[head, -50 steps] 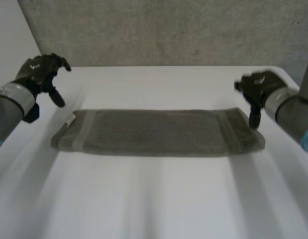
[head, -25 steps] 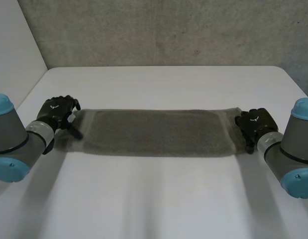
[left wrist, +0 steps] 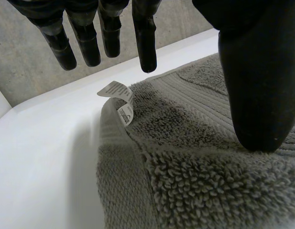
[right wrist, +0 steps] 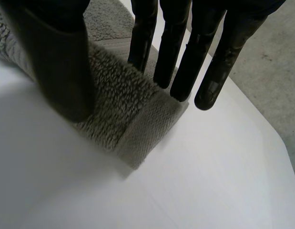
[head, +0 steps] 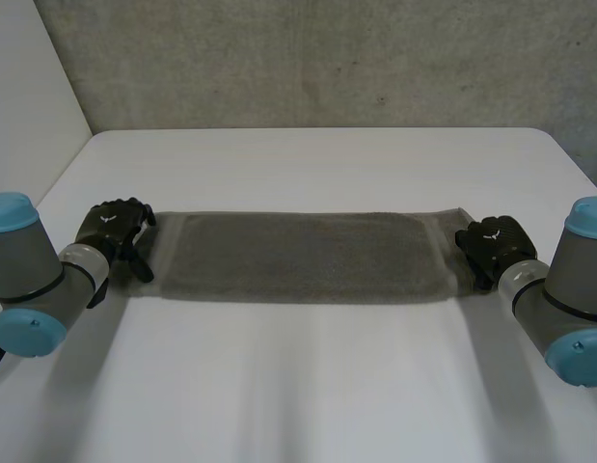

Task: Fold the towel.

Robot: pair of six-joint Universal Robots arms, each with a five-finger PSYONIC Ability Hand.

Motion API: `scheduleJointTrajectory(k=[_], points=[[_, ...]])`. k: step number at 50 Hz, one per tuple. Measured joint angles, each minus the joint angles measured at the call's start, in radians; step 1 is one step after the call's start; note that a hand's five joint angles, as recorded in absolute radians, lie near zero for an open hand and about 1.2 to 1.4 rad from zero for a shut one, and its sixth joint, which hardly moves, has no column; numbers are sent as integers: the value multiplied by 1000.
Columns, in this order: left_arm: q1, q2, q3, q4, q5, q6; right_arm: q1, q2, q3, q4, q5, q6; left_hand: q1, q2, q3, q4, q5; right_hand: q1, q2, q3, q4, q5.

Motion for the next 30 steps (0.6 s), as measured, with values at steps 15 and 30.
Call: scheduleJointTrajectory(k=[15,30], points=[[1,104,-59,-10,-23,-15,-35,1,3,-24,-17,-5,0,0,0,0,-1,510,513,495,534,518],[-3,236,-121,-10,-24,-37,-329,-128,-58,129,-76,-303,-5,-4,-4,-3,-5,514,513,500,535,518]])
